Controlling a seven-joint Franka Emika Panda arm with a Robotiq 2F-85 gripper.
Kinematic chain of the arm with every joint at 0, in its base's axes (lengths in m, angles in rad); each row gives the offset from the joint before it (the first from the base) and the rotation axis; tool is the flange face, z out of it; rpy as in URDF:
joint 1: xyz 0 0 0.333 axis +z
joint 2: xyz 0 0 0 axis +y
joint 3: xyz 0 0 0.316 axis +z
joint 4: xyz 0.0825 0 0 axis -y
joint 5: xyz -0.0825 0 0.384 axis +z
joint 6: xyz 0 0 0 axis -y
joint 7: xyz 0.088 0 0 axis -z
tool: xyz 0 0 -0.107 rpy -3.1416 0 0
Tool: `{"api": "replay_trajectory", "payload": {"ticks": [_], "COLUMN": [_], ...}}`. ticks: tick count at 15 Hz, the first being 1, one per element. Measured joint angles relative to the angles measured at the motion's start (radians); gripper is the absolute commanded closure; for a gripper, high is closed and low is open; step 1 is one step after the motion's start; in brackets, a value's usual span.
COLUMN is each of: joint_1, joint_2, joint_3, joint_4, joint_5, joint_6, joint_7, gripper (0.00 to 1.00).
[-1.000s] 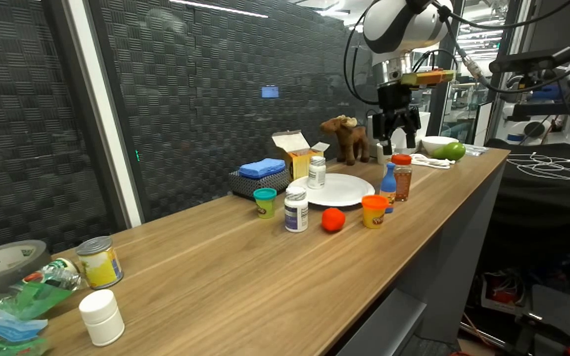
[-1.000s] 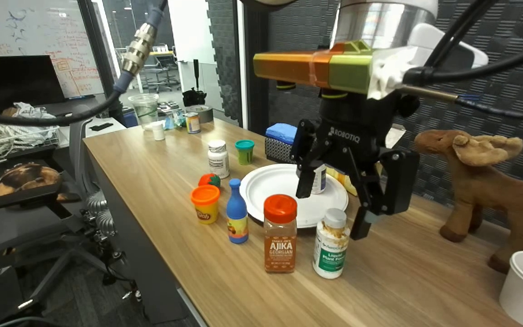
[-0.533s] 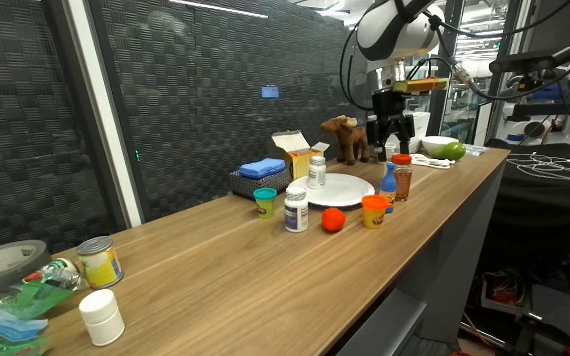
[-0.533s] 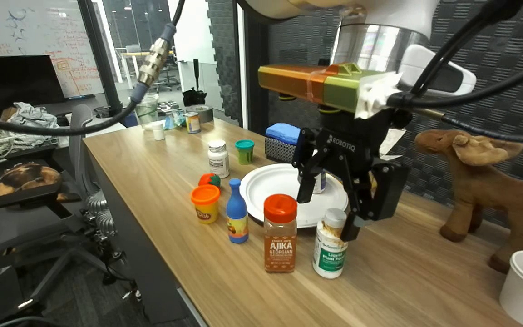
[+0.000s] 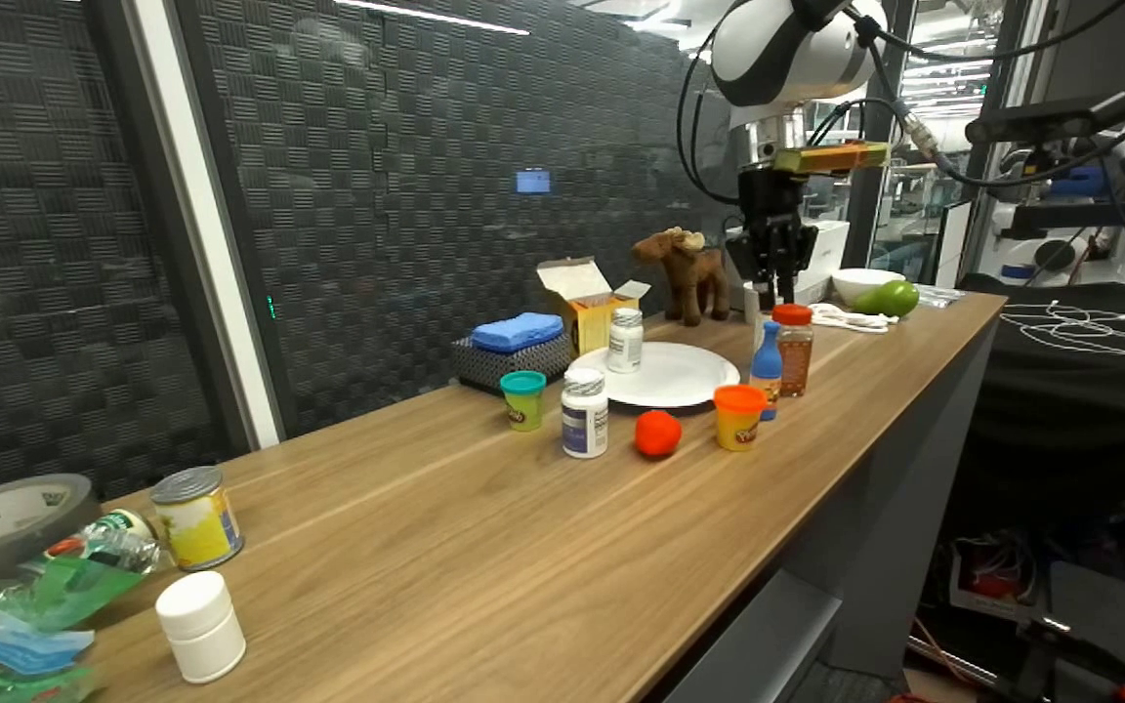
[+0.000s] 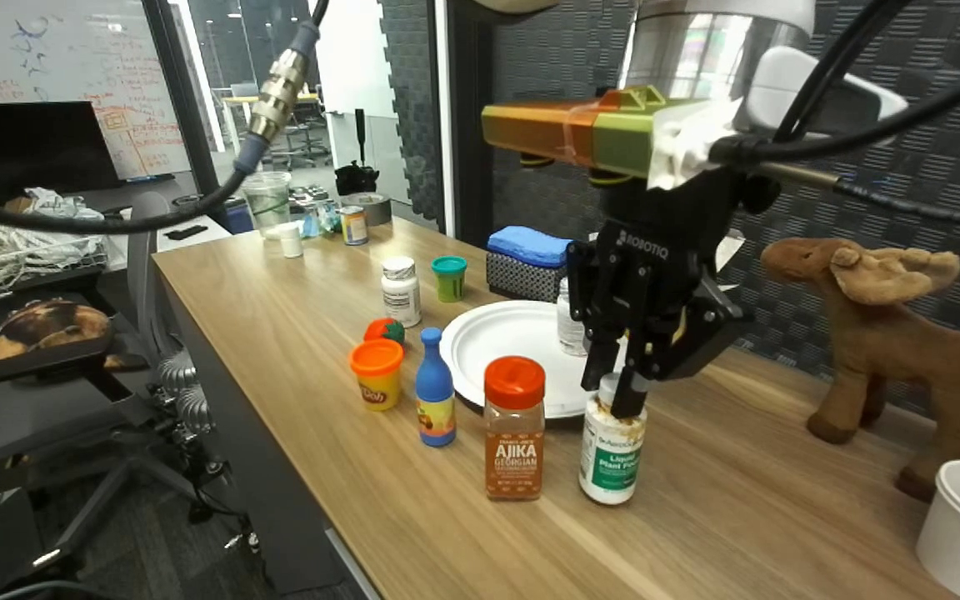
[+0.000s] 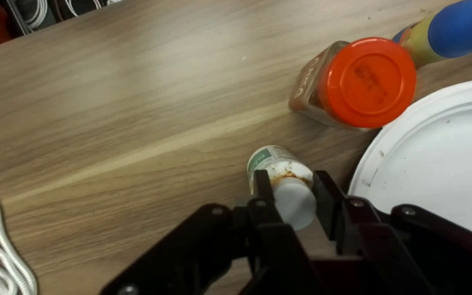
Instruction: Place the bottles and orange toy on the white plate
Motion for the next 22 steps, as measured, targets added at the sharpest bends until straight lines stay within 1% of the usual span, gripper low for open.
{"api": "replay_trajectory", "payload": {"ticks": [5, 10, 15, 22], "joint_1": [0.011, 0.07, 0.119, 0.124], "joint_2": [-0.049, -0.062, 0.004, 0.131], "joint_3": [-0.001, 0.032, 0.063, 0.072], "joint_4": [0.0, 0.041, 0.097, 0.199], "joint_5": [-0.006, -0.008, -0.018, -0.018], "joint_6": [0.027, 0.025, 0.025, 0.019], "joint_7": [0.026, 0.027, 0.032, 0.032], "gripper": [0.92, 0.92, 0.92, 0.92]}}
